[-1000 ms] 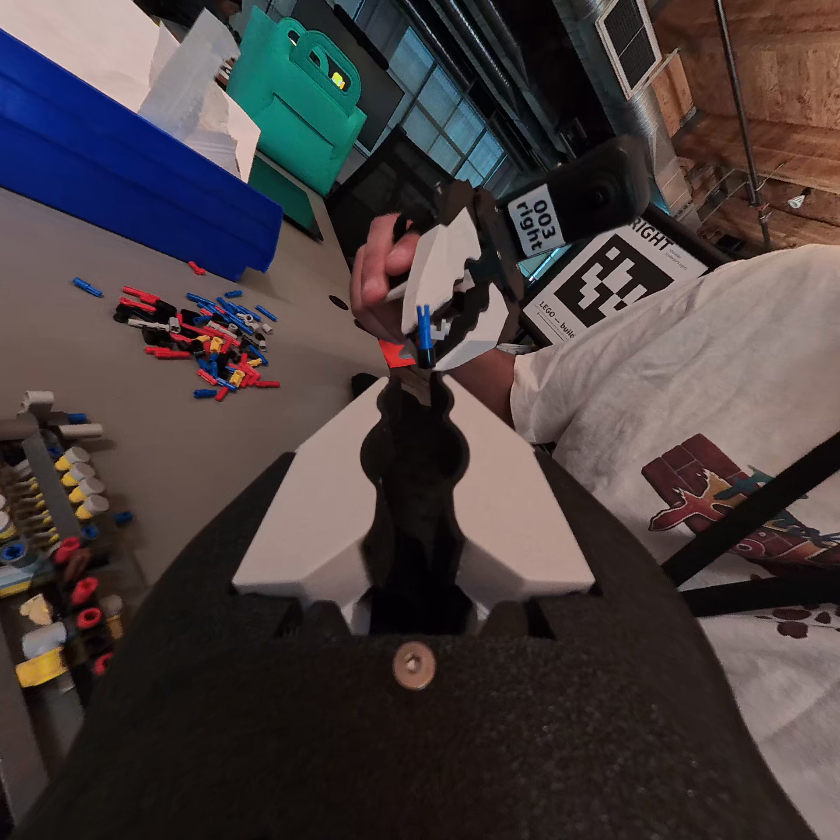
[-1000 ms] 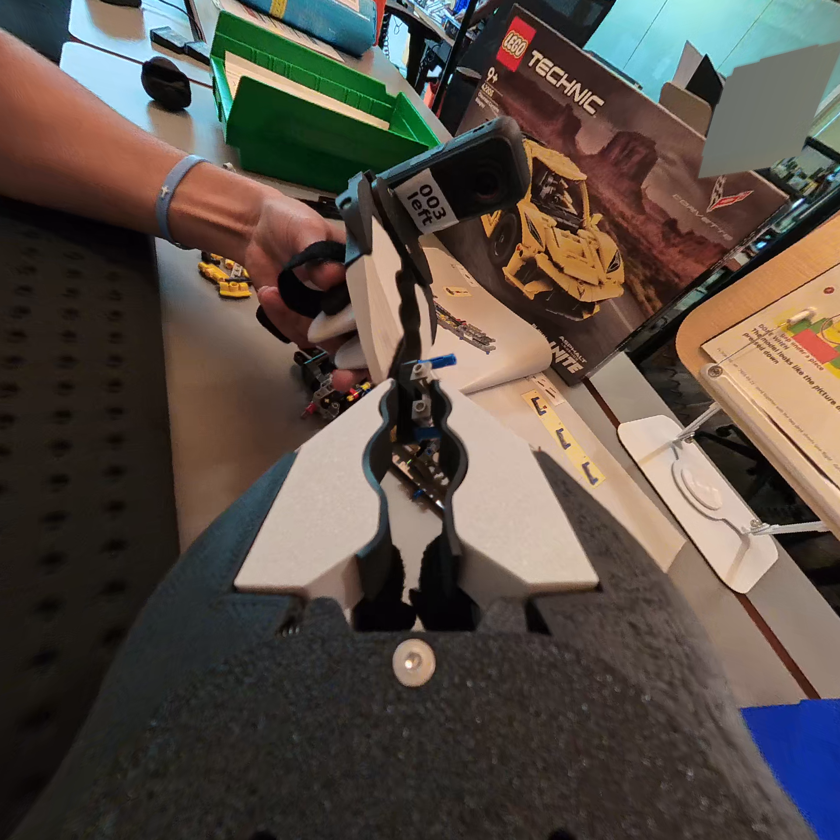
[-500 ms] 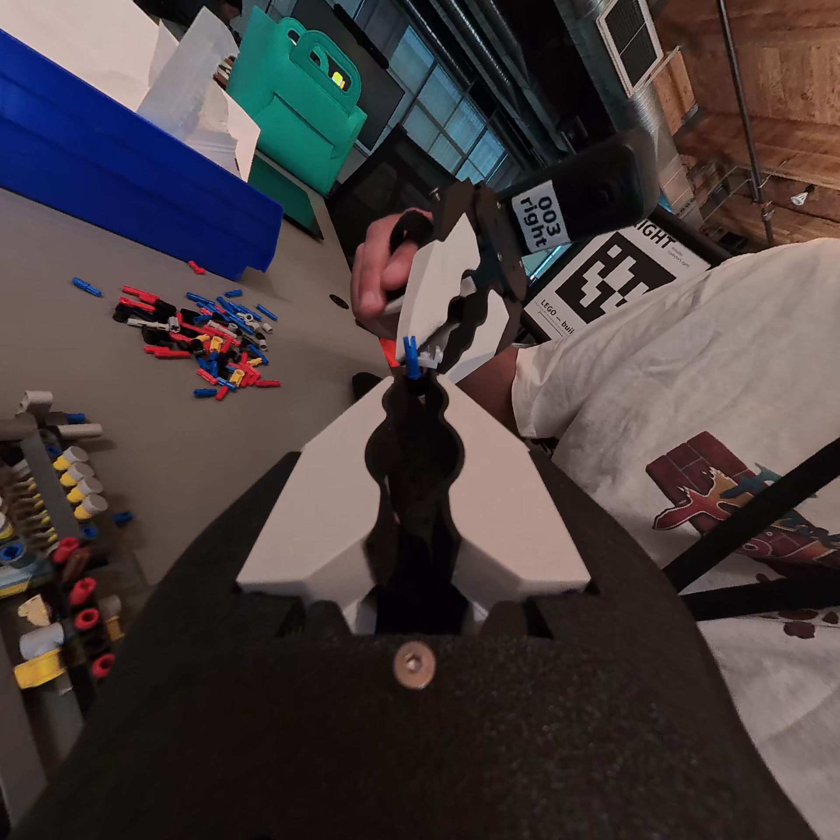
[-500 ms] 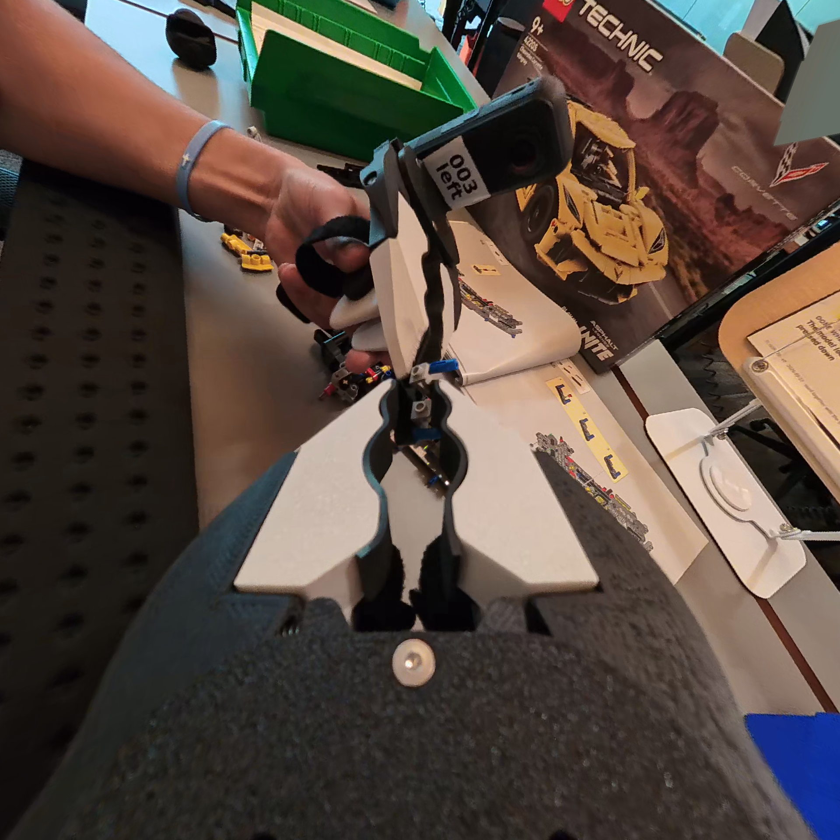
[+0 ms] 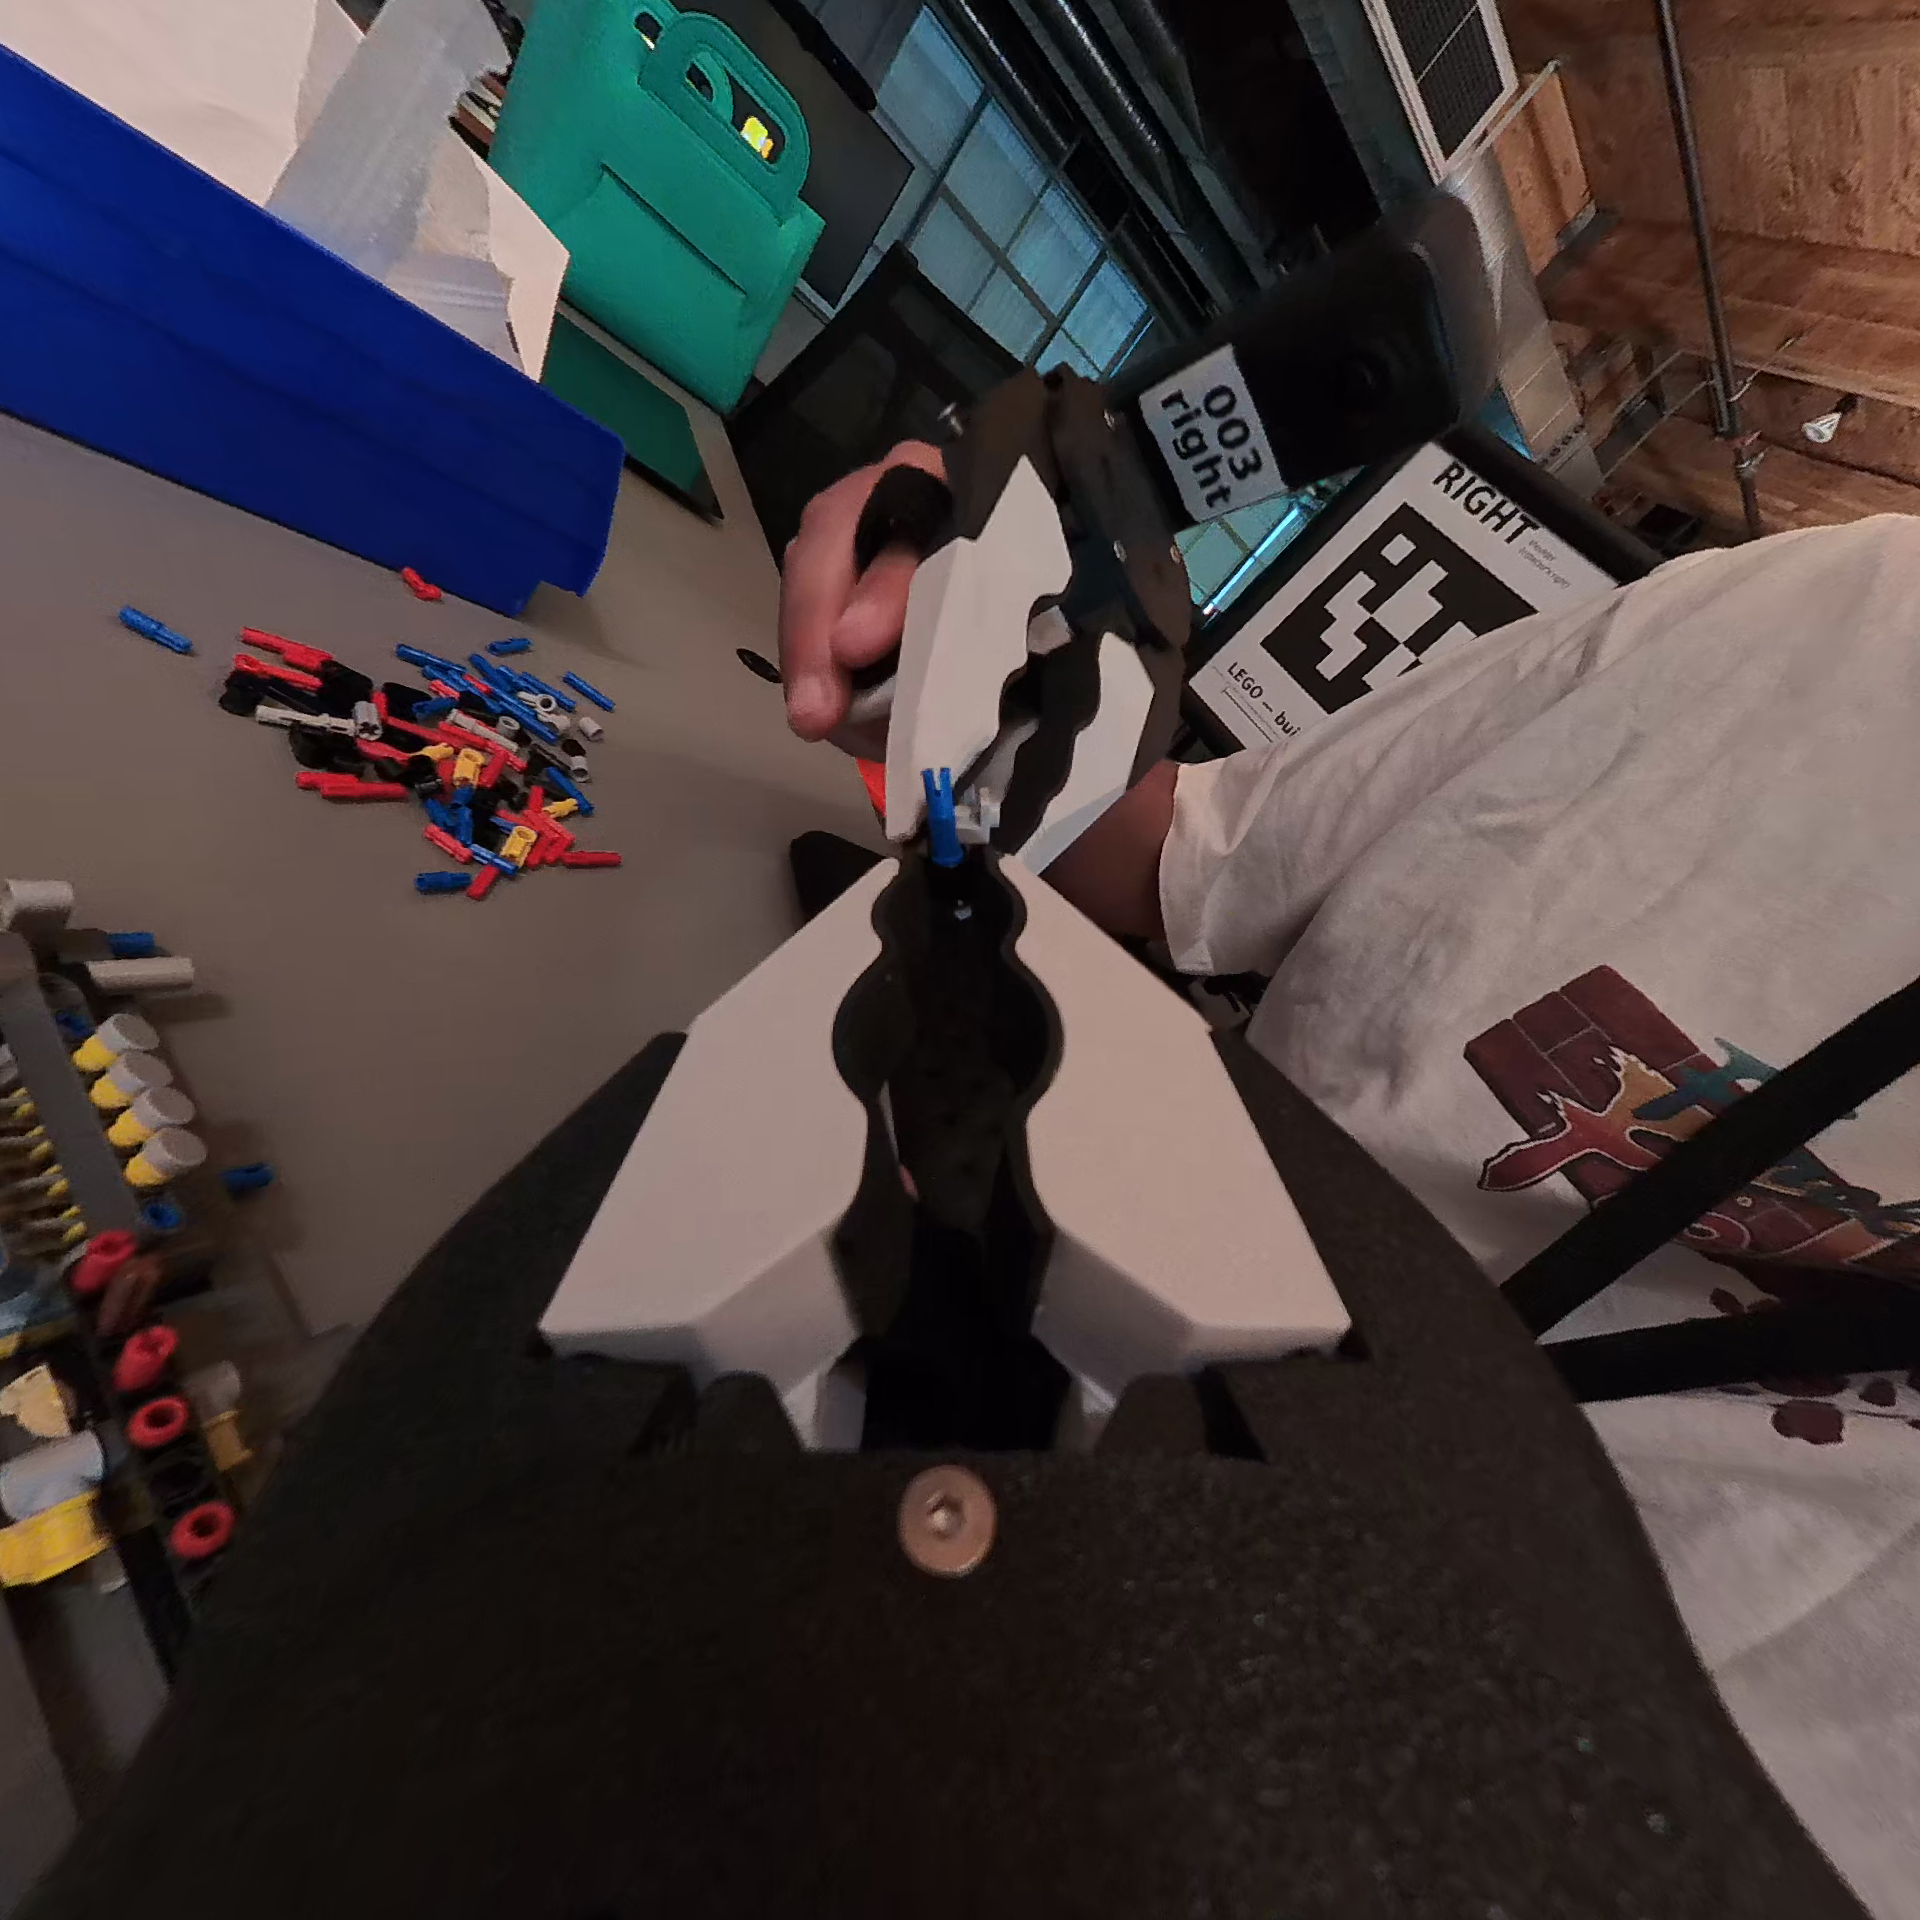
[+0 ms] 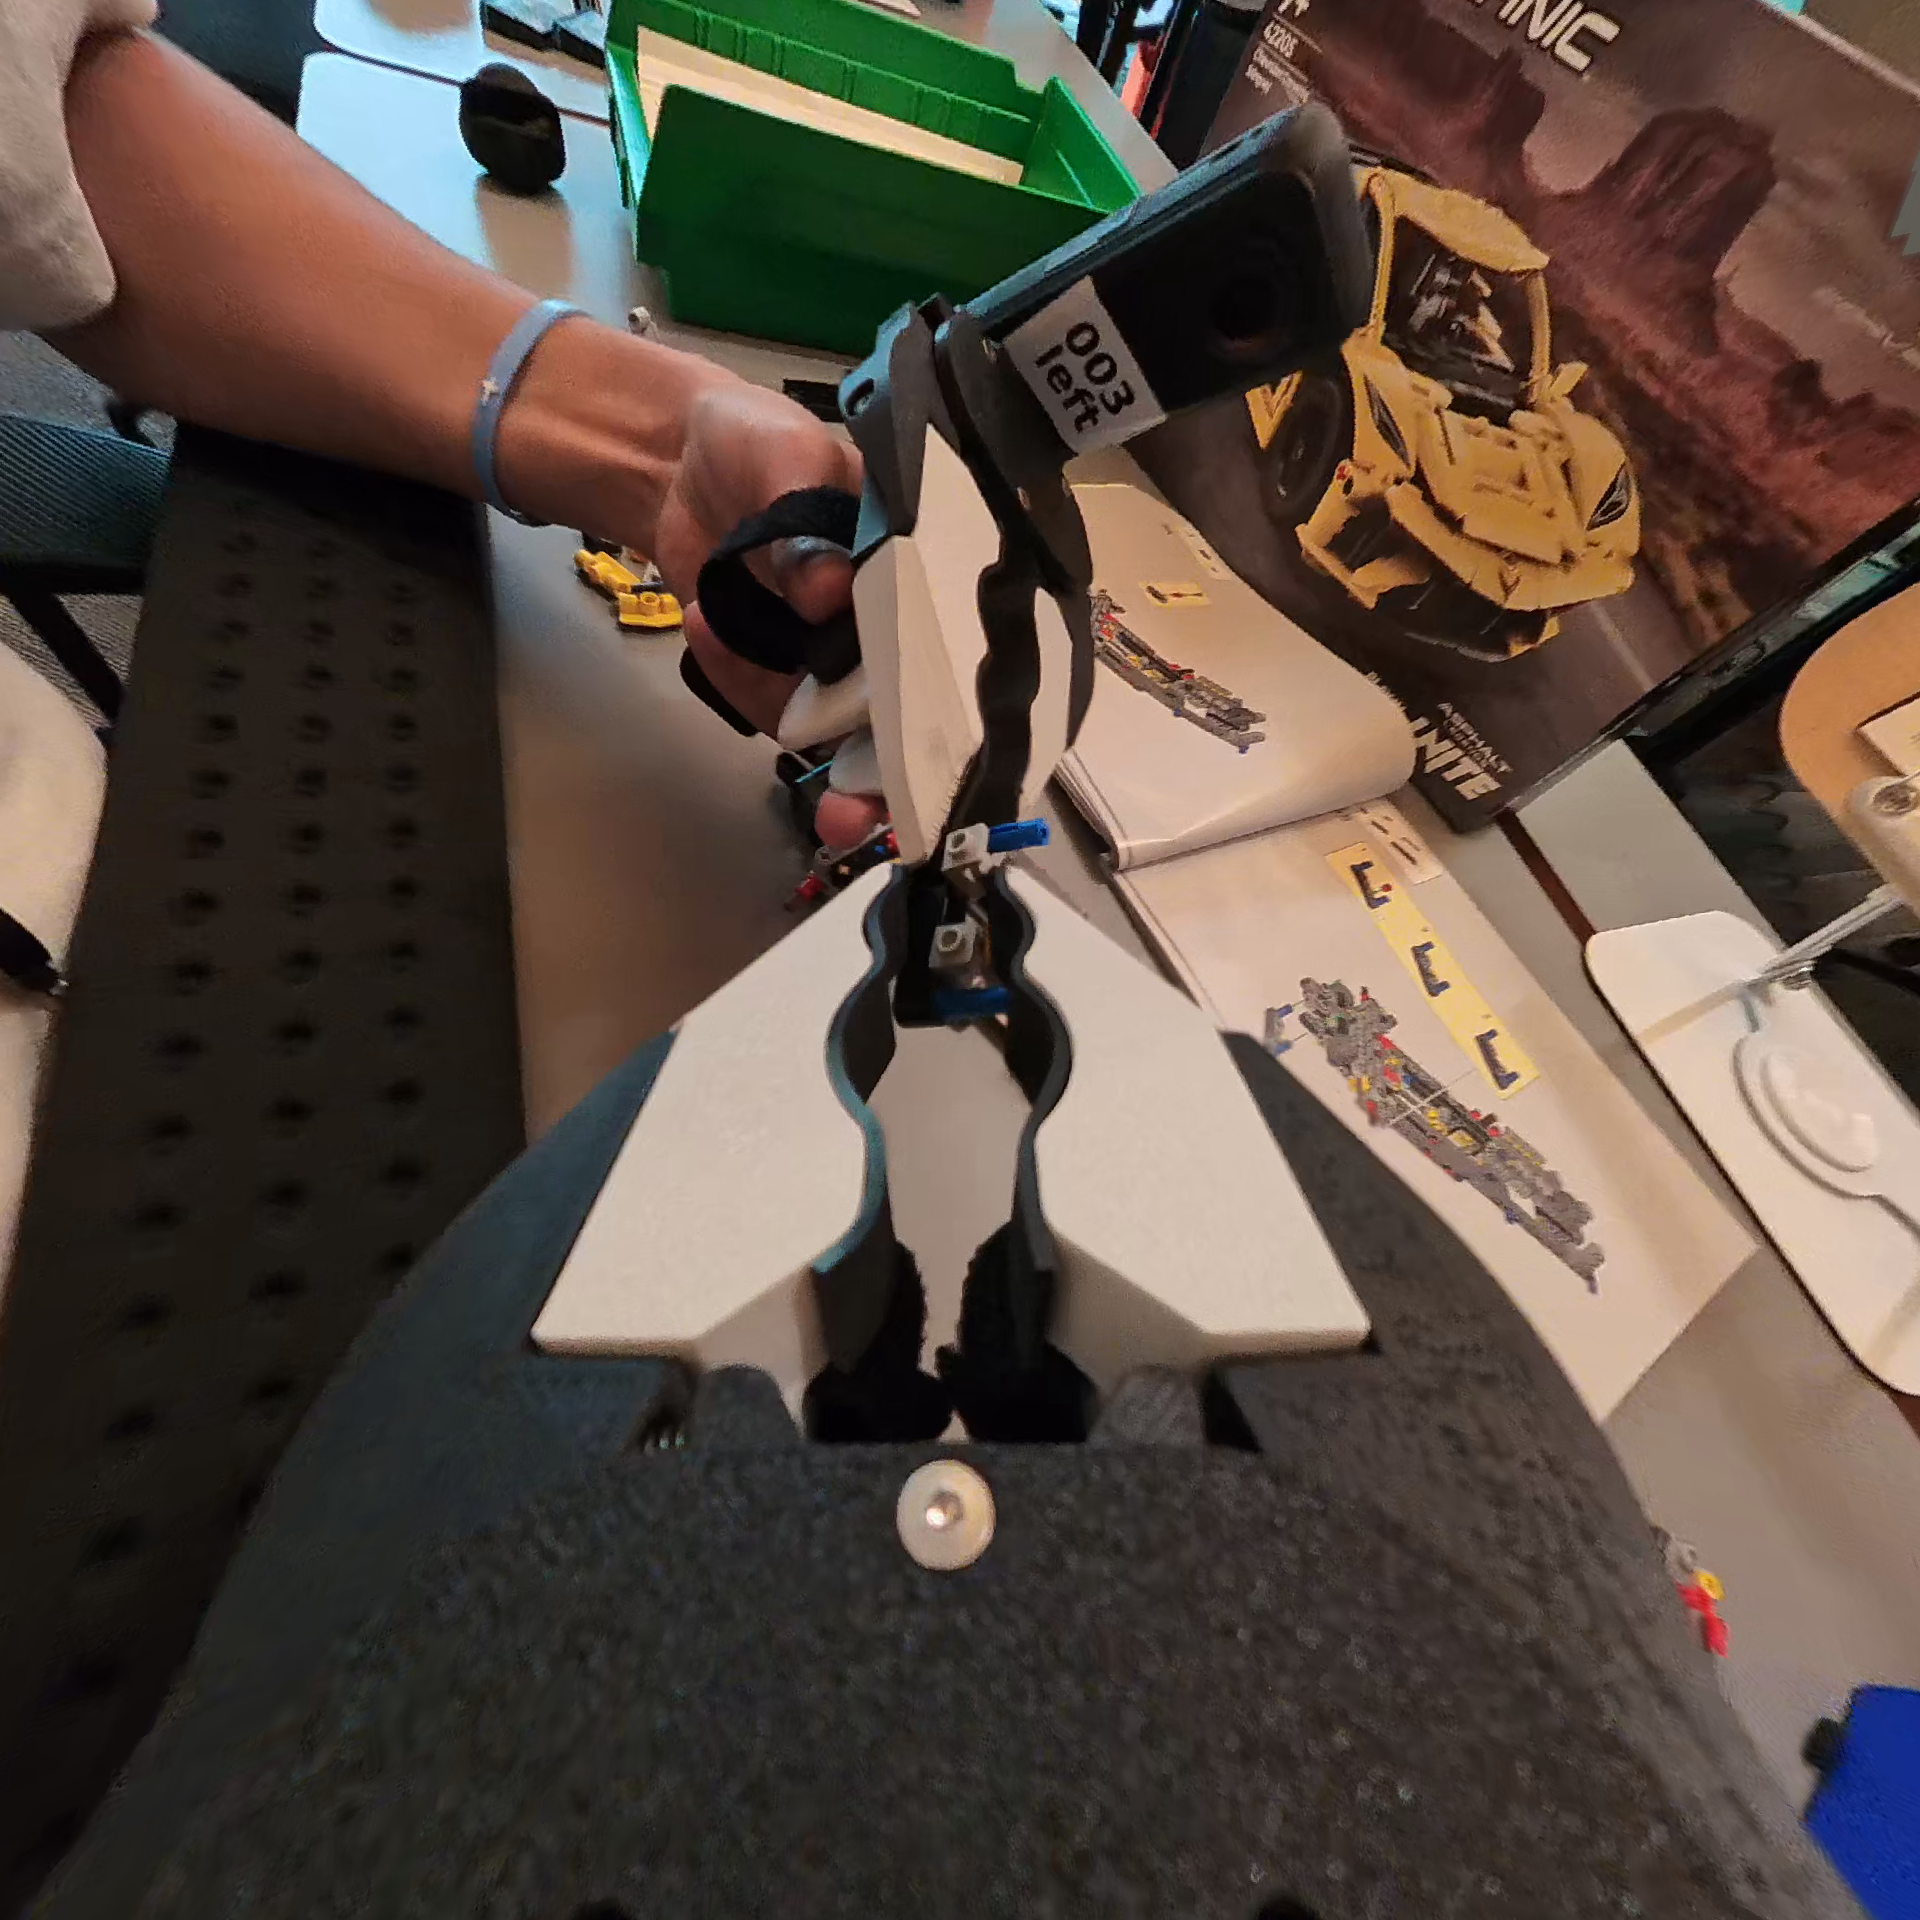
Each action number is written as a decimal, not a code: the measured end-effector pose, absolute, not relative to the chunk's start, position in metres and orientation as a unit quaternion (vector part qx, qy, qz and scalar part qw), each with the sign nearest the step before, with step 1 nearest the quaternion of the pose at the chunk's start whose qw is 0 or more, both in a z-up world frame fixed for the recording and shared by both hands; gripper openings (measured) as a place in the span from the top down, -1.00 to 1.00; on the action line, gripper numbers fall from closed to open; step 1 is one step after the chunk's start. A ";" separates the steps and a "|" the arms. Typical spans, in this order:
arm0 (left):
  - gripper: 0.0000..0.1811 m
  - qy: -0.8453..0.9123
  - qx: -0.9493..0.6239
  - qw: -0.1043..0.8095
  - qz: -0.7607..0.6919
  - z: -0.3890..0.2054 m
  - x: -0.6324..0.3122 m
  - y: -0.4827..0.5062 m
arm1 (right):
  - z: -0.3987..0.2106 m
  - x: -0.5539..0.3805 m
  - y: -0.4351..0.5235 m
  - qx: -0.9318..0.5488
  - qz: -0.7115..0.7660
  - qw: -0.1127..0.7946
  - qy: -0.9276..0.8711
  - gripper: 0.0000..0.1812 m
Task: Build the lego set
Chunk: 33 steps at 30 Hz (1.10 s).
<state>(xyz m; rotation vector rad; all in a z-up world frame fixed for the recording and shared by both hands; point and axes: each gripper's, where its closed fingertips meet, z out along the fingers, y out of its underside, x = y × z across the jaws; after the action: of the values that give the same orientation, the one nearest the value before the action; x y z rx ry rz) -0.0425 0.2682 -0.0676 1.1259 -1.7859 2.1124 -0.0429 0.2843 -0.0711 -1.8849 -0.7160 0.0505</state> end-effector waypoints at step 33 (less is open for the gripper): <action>0.94 -0.548 0.433 0.124 0.705 -0.077 -0.030 0.277 | -0.080 -0.027 0.294 -0.814 0.004 0.514 -0.271 0.82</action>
<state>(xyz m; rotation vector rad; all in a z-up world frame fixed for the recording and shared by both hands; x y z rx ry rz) -0.0301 0.2775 -0.0773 1.2617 -1.5972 2.0548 -0.0274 0.2938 -0.0796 -1.9556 -0.6504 0.0086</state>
